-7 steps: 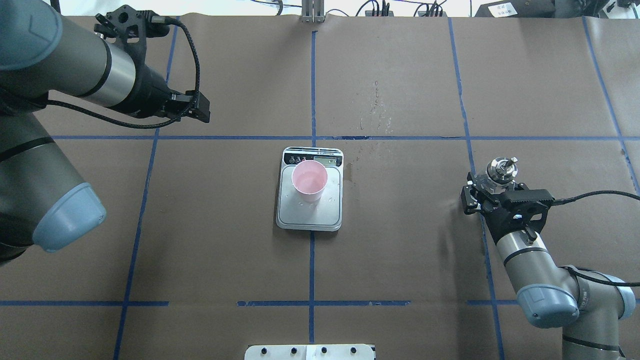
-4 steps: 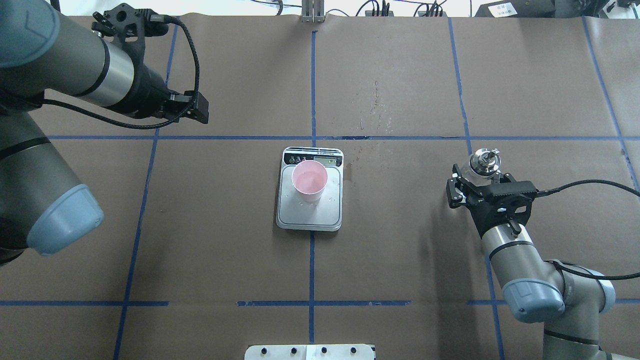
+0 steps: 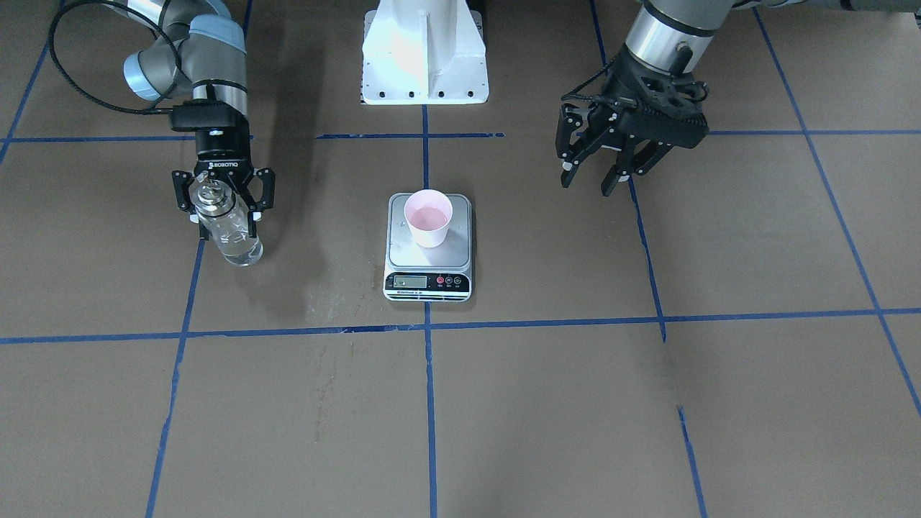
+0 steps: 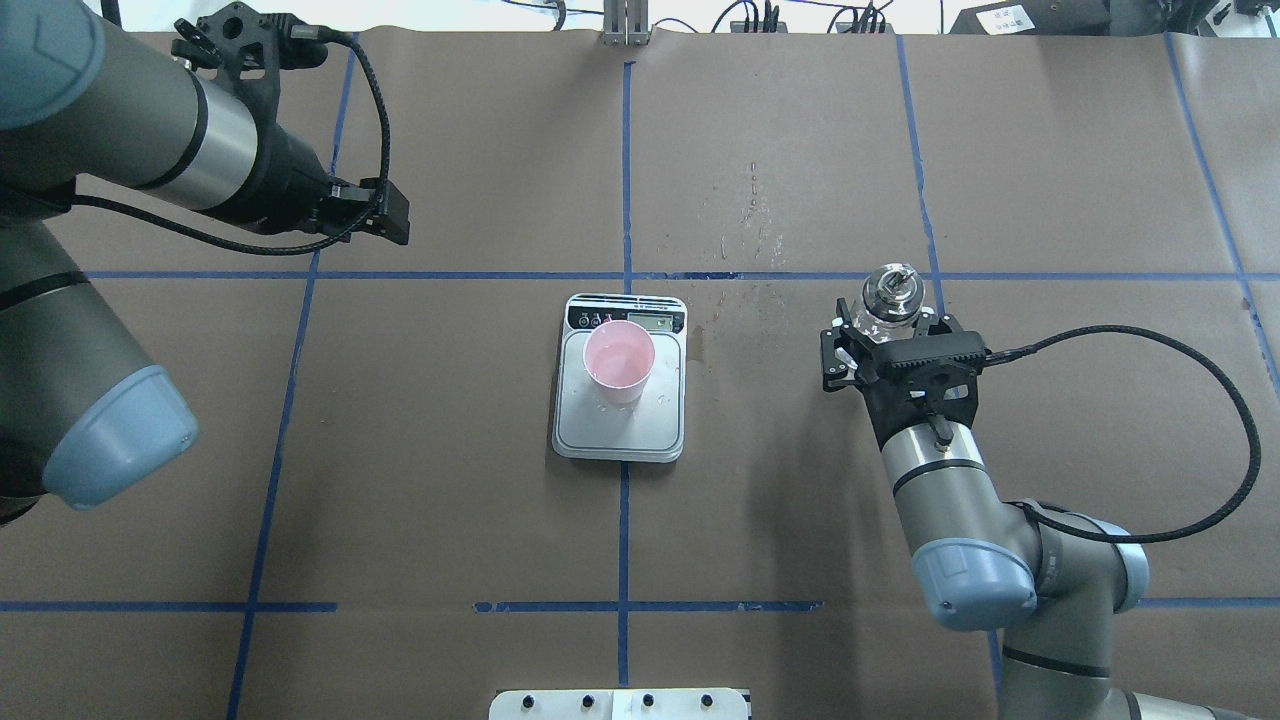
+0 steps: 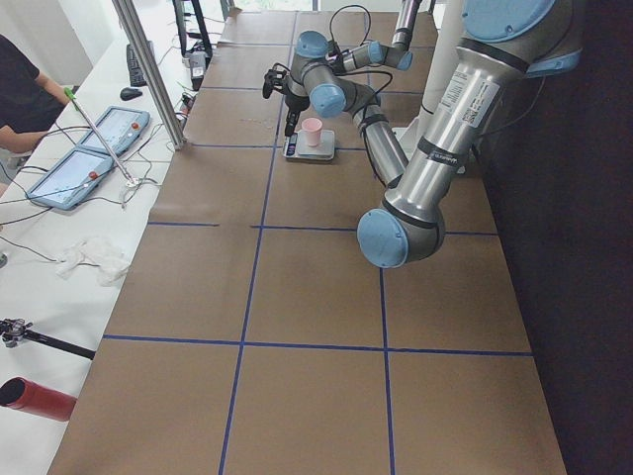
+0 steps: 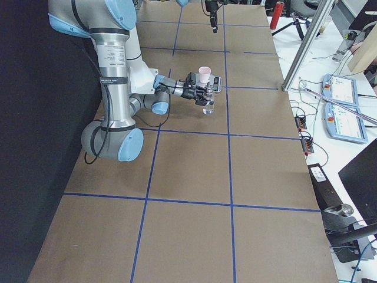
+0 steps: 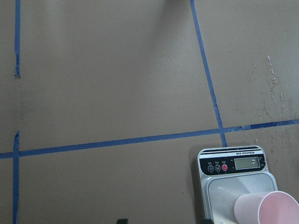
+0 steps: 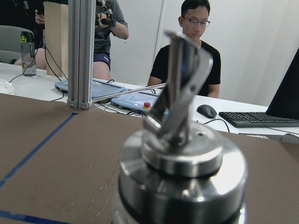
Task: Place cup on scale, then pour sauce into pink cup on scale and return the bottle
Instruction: 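Lift the bottle with the right gripper and carry it toward the cup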
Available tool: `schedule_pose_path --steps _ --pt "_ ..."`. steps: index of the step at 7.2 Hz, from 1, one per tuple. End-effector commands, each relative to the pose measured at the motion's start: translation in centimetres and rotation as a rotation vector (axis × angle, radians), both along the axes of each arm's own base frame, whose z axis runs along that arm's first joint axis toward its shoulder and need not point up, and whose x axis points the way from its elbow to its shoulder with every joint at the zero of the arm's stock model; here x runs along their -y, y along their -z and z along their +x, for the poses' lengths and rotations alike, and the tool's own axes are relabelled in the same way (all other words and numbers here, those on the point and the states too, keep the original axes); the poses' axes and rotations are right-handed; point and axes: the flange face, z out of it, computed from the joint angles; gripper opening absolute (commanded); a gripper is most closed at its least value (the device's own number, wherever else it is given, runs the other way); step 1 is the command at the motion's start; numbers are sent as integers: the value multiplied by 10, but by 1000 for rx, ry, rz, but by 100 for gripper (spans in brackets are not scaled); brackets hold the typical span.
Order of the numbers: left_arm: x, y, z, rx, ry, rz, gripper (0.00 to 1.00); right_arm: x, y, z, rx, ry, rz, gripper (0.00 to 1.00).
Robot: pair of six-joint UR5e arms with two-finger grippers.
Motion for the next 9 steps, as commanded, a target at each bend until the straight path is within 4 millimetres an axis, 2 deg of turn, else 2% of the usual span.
schedule_pose_path --steps 1,3,4,6,7,8,9 --pt "12 -15 -21 43 -10 55 60 0 50 -21 -83 25 40 0" --pt "28 -39 -48 106 -13 101 60 -20 86 -46 -46 75 65 0" --pt "34 -45 -57 124 -13 116 60 -19 96 -57 -74 79 62 0" --pt "38 -47 -61 133 -14 124 60 -13 110 -65 -423 127 96 0" --pt "37 -46 -62 130 -14 126 60 -13 105 -66 -508 129 116 0" --pt "36 -52 -62 129 -25 114 60 -9 106 -63 -686 84 151 0" --pt "34 -58 -63 132 -26 111 60 -9 100 -65 -761 92 151 0"
